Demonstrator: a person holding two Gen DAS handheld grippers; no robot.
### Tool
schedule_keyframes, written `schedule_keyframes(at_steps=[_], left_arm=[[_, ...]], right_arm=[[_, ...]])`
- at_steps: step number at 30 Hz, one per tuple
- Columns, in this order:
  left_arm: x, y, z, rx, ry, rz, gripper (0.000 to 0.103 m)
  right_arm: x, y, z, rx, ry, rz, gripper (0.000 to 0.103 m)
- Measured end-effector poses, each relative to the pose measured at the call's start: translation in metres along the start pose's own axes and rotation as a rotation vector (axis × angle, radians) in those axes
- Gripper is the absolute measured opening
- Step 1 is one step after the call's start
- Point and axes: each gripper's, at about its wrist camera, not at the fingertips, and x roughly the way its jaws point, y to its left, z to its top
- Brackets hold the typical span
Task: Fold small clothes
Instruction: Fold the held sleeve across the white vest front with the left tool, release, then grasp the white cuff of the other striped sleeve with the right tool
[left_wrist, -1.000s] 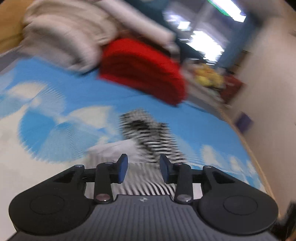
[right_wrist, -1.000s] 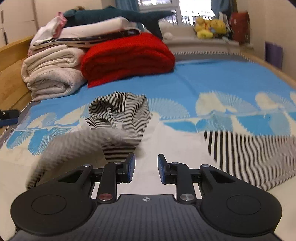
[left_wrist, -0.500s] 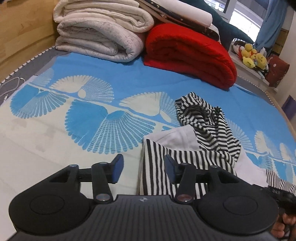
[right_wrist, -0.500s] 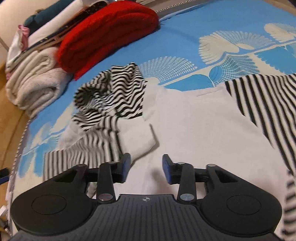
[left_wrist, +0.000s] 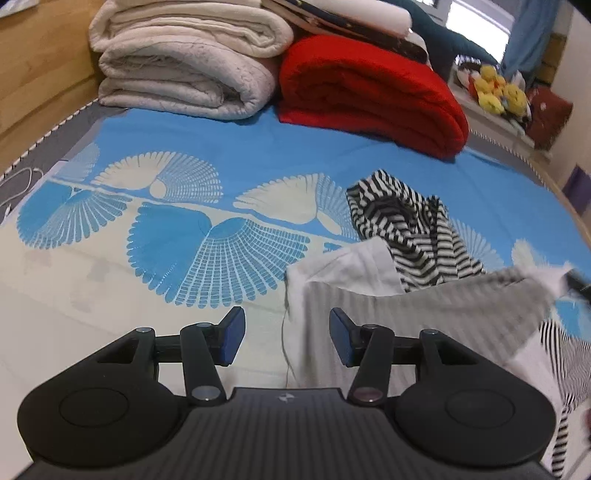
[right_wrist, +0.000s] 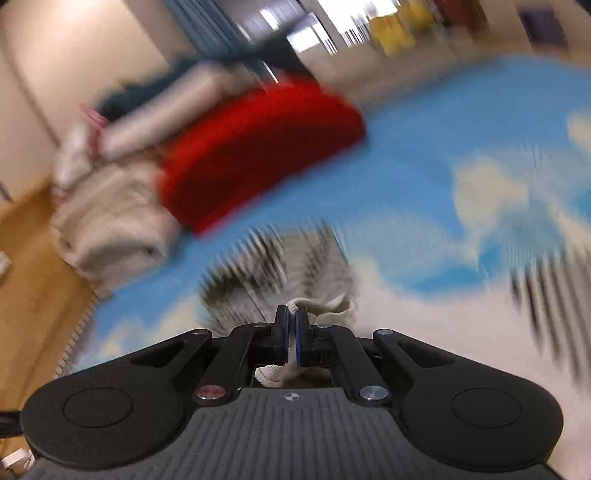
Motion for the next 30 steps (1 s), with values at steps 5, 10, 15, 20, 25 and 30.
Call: schedule_keyframes(at_steps=[5, 10, 15, 20, 25, 30], left_arm=[[0.018, -0.017, -0.018, 0.060, 0.111, -0.048, 0.055], [0.035, -0.042, -0.041, 0.160, 0.184, -0.079, 0.055], [0.055, -0.052, -0.062, 0.181, 0.257, -0.093, 0.055], [0.086, -0.057, -0.093, 0.307, 0.406, 0.005, 0.056], [0.081, -0.049, -0.088, 0.273, 0.377, 0.026, 0.059], [0.081, -0.060, -0.089, 0.289, 0.388, 0.017, 0.060]], right_arm=[[-0.051, 0.006, 0.009, -0.101, -0.008, -0.126, 0.003], [-0.031, -0.054, -0.015, -0.002, 0.236, -0.493, 0.003], [-0.037, -0.061, -0.023, -0.019, 0.175, -0.446, 0.006], [-0.029, -0.067, -0.016, -0.011, 0.188, -0.459, 0.006], [-0.024, -0.084, -0.012, 0.033, 0.204, -0.509, 0.008], [0.001, -0.083, -0.030, -0.023, 0.377, -0.325, 0.026]])
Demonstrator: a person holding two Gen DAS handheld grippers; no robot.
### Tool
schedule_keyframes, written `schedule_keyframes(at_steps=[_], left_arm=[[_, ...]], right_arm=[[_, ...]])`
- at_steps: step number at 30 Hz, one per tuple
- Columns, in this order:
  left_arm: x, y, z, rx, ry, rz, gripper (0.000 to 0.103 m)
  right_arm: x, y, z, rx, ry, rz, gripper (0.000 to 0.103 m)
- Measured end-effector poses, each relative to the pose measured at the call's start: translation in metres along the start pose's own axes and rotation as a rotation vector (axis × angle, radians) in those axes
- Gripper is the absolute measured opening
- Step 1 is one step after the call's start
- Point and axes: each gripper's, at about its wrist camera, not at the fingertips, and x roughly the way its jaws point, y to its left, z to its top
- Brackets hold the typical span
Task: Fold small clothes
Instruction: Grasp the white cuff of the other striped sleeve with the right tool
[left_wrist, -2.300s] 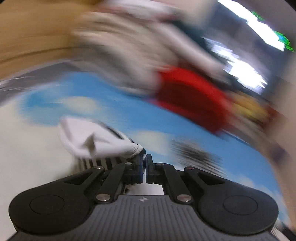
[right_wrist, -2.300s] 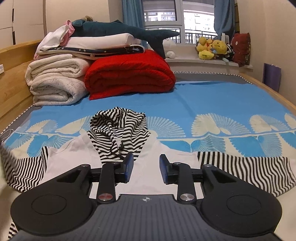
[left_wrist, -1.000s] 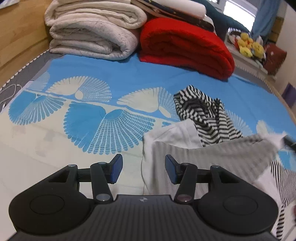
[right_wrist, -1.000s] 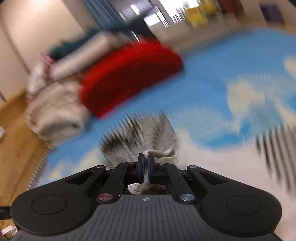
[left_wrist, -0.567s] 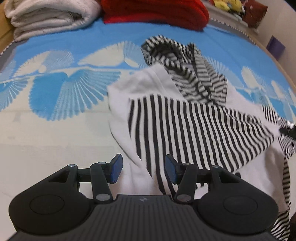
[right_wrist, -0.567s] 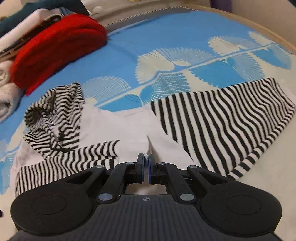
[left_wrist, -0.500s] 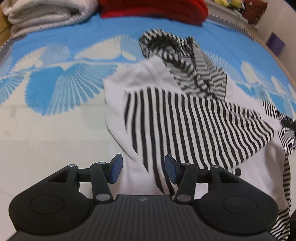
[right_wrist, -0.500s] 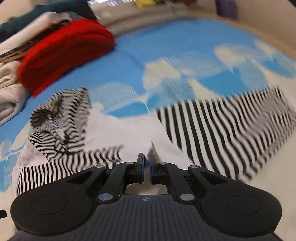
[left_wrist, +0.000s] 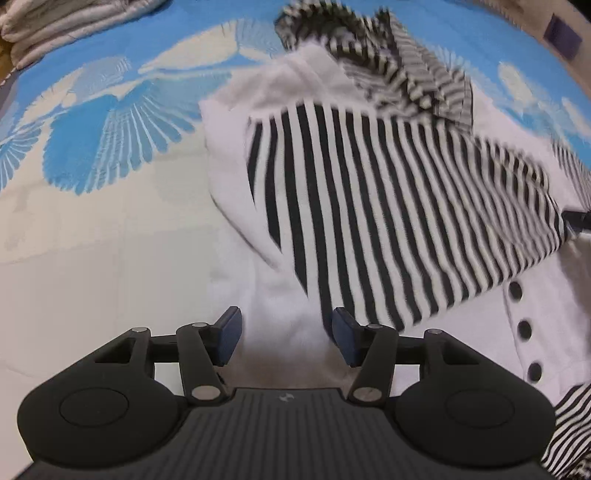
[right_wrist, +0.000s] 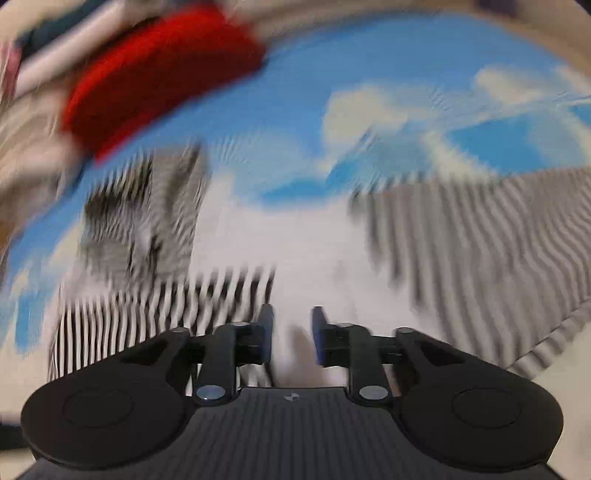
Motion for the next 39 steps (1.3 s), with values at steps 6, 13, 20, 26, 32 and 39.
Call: schedule_keyframes(at_steps=[6, 13, 20, 26, 32, 39], left_arm=[[-0.006, -0.011, -0.007, 0.084, -0.011, 0.030, 0.061], [-0.072, -0.020, 0.000, 0.080, -0.286, 0.101, 0.062], [-0.170, -0.033, -0.009, 0.037, -0.473, 0.025, 0.066], [-0.227, -0.045, -0.042, 0.015, -0.588, -0.018, 0.078], [-0.173, -0.061, -0.070, -0.004, -0.482, 0.016, 0.080], [-0.151, -0.084, -0.059, 0.023, -0.428, 0.036, 0.072]], right_arm=[[0.003, 0.019, -0.012, -0.198, 0.031, -0.154, 0.023], [-0.071, 0.000, 0.017, -0.082, -0.160, -0.106, 0.024], [-0.186, -0.028, 0.030, -0.006, -0.363, -0.026, 0.036], [-0.217, -0.072, -0.002, -0.029, -0.423, -0.083, 0.041], [-0.196, -0.132, -0.032, 0.115, -0.349, -0.187, 0.041], [-0.187, -0.179, -0.031, 0.235, -0.334, -0.236, 0.041]])
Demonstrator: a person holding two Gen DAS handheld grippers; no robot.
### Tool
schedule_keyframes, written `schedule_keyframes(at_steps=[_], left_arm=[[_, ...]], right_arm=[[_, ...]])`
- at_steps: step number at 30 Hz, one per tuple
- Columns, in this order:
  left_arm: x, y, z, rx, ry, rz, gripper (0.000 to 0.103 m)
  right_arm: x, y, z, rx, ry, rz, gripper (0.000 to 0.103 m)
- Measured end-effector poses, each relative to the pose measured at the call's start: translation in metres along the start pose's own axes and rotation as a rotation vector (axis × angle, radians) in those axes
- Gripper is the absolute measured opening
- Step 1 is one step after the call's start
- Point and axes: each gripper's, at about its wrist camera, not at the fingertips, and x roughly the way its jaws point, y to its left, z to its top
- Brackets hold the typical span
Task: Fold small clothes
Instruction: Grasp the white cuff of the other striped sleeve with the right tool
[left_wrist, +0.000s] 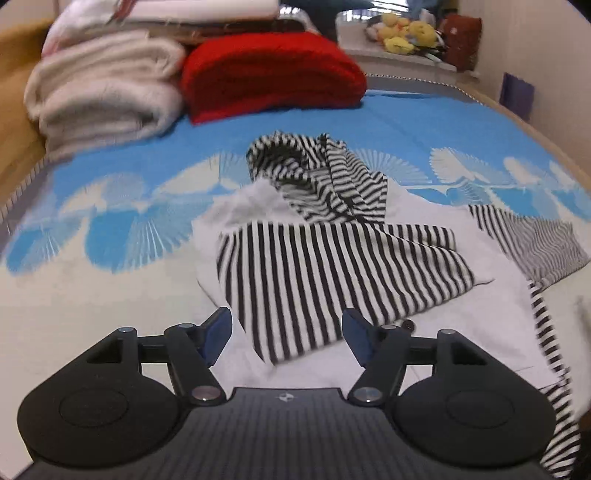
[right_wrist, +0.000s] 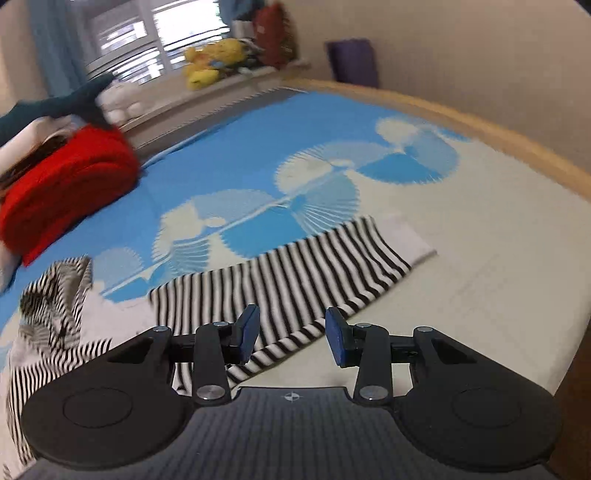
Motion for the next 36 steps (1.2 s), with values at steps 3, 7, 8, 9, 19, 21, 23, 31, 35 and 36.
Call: schedule_keyframes(at_steps=[3, 7, 8, 9, 19, 21, 23, 31, 35, 36], left_arm=[[0.003, -0.005, 0.003, -0.007, 0.002, -0.030, 0.073], [0.012, -0.012, 0.002, 0.011, 0.023, -0.044, 0.074], [0.016, -0.014, 0.002, 0.015, 0.030, -0.045, 0.074], [0.018, -0.016, 0.001, 0.018, 0.037, -0.050, 0.074], [0.034, -0.018, 0.005, -0.025, 0.066, -0.063, 0.075], [0.037, -0.016, 0.008, -0.044, 0.072, -0.066, 0.075], [0.039, -0.016, 0.010, -0.052, 0.076, -0.062, 0.075], [0.041, -0.018, 0.012, -0.060, 0.082, -0.066, 0.075], [0.041, -0.017, 0.011, -0.063, 0.082, -0.061, 0.075], [0.041, -0.016, 0.011, -0.066, 0.083, -0.058, 0.075]], right_arm=[[0.014, -0.015, 0.005, 0.054, -0.012, -0.033, 0.041], [0.028, -0.031, -0.003, 0.086, -0.050, -0.064, 0.041], [0.035, -0.035, -0.006, 0.090, -0.039, -0.081, 0.041], [0.045, -0.040, -0.007, 0.111, -0.013, -0.100, 0.041], [0.111, -0.065, 0.000, 0.324, 0.056, -0.107, 0.041], [0.120, -0.068, 0.000, 0.334, 0.065, -0.120, 0.041], [0.130, -0.071, 0.000, 0.344, 0.076, -0.131, 0.041], [0.153, -0.075, -0.006, 0.337, 0.079, -0.156, 0.041], [0.158, -0.069, -0.007, 0.323, 0.053, -0.165, 0.041], [0.159, -0.068, -0.006, 0.323, 0.050, -0.165, 0.041]])
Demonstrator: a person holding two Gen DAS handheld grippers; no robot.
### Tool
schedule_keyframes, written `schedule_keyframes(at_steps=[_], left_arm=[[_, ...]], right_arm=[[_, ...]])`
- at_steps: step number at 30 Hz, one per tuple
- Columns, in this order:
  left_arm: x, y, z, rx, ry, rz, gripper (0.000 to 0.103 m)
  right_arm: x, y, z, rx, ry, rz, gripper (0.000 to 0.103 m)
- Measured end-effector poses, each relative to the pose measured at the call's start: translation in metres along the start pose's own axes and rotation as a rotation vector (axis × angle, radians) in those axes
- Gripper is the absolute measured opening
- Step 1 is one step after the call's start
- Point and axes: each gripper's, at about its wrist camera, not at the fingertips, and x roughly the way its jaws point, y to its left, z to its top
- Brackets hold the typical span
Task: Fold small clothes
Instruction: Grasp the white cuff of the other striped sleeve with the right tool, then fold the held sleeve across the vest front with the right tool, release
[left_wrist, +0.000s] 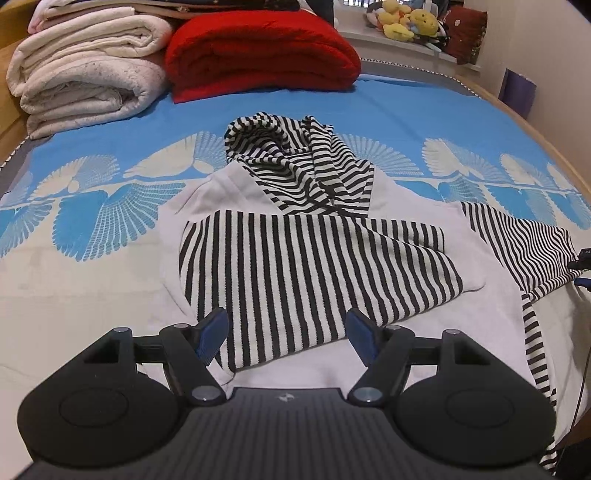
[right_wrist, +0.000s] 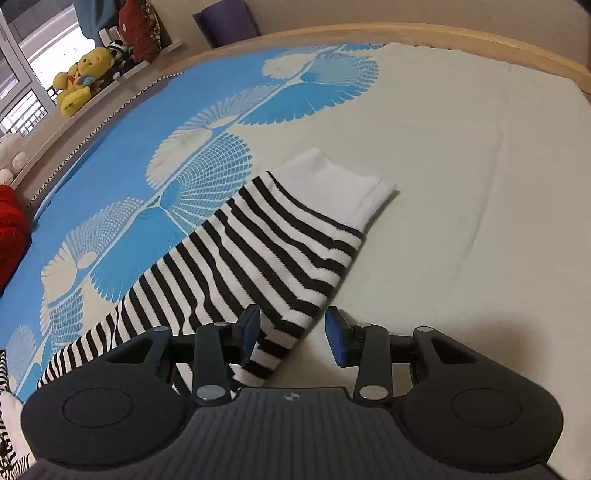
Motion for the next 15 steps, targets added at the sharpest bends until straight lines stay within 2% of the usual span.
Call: schedule_keyframes(at_steps=[1, 4, 6, 12, 15], left_arm=[[0.000, 0.001, 0.000, -0.003, 0.000, 0.000, 0.075], [0.000, 0.003, 0.000, -0.009, 0.002, 0.003, 0.075], [-0.002, 0.004, 0.001, -0.014, 0.000, 0.001, 0.075], [-0.008, 0.017, 0.001, -0.033, -0.011, 0.005, 0.075], [-0.014, 0.031, 0.000, -0.057, -0.018, 0.009, 0.075]], right_arm=[[0.000, 0.001, 0.000, 0.004, -0.002, 0.002, 0.038], [0.003, 0.003, 0.000, 0.021, 0.000, 0.006, 0.013], [0.004, 0.003, 0.000, 0.030, -0.007, -0.007, 0.005], [-0.009, 0.011, 0.006, 0.075, -0.068, -0.033, 0.001], [-0.032, 0.045, 0.007, -0.026, -0.168, -0.053, 0.001]])
